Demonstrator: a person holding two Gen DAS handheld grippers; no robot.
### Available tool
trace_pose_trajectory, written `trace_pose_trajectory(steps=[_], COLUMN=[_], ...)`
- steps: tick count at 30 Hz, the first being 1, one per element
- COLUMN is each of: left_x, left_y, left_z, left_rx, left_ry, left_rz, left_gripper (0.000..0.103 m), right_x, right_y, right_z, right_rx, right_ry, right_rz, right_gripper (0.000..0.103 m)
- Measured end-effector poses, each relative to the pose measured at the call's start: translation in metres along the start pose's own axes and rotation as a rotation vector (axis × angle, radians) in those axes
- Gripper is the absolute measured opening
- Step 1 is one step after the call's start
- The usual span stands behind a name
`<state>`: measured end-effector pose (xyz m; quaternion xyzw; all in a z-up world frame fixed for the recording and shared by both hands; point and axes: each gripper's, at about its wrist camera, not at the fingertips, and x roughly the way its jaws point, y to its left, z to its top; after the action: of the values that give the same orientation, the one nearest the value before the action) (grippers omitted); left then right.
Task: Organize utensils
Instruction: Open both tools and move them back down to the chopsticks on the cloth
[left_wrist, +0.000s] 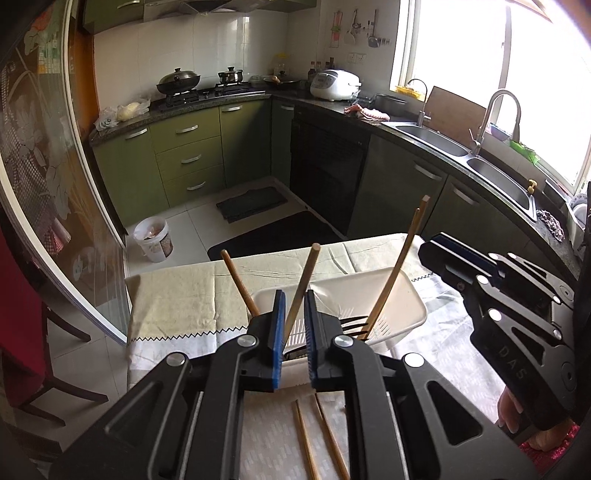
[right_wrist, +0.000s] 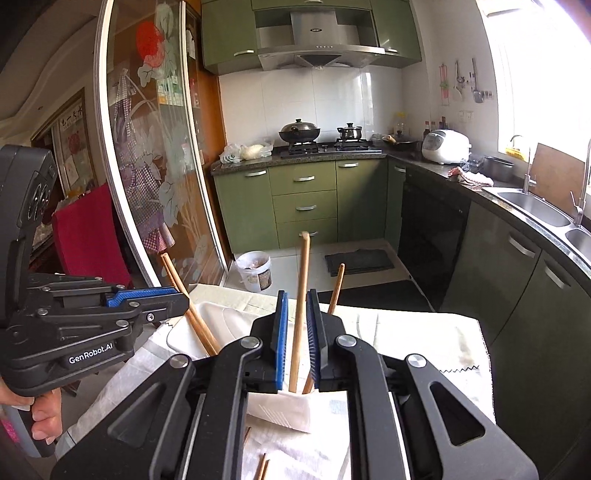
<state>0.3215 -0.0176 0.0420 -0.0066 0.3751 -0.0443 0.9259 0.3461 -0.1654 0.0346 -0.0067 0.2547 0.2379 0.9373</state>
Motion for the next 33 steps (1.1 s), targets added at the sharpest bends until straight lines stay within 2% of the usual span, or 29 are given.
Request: trace_pose_trajectory(steps=[3,5,7,9,11,13,15,17,25,27,29,33], left_x=[-0.010,-0.021,-0.031,-0.034,-0.025,-0.007,0.015,0.035,0.069,0.074,0.080,0.088], left_y=[0.001,0.003,0.005,0.005,0.004,0.005,0.006,0.005,-0.010,-0.013,-0.014,-0.019], left_z=[-0.002,-0.006,-0.016,-0.034,-0.059,-0.089,-0.118,-0.137,-0.149,-0.151,-0.153,-0.159], left_rx=[-0.003,-0.010,-0.017,-0.017,-0.016,-0.027,-0.050,-0.069,-0.034,-0.023,-0.023,-0.012], left_ry=[-0.013,-0.025,-0.019,0.028,0.124,0.254,0.382,0.469,0.513,0.524,0.546,0.568], left_rz=[-0.005,-0.010,-0.010,-0.009,-0.008,-0.041,-0.070,-0.086,-0.044,-0.023,-0.013,-0.001], left_gripper=[0.015,0.026,0.039,0.043,0.043,0.043,0.043,0.042,0.041,0.035,0.023,0.018], right_x=[-0.013,-0.034,-0.054,-0.072,-0.085,-0.092,-0.097,-0.100,-0.102,-0.101,-0.099,-0.093], right_y=[-0.002,0.000,0.001,0.000,-0.002,-0.007,-0.015,-0.024,-0.056,-0.060,-0.063,-0.061], right_z=[0.000,-0.002,-0.005,-0.015,-0.030,-0.050,-0.074,-0.095,-0.158,-0.168,-0.171,-0.168], right_rx=[0.012,0.014,0.003,-0.001,-0.010,-0.014,-0.014,-0.002,0.050,0.056,0.057,0.055], right_ry=[-0.027,-0.057,-0.066,-0.041,0.009,0.076,0.146,0.195,0.324,0.342,0.355,0.366], right_rz=[0.011,0.021,0.006,-0.001,-0.015,-0.026,-0.041,-0.061,-0.084,-0.085,-0.083,-0.073], right_gripper=[0.013,0.014,0.021,0.022,0.022,0.023,0.028,0.030,0.030,0.030,0.030,0.030])
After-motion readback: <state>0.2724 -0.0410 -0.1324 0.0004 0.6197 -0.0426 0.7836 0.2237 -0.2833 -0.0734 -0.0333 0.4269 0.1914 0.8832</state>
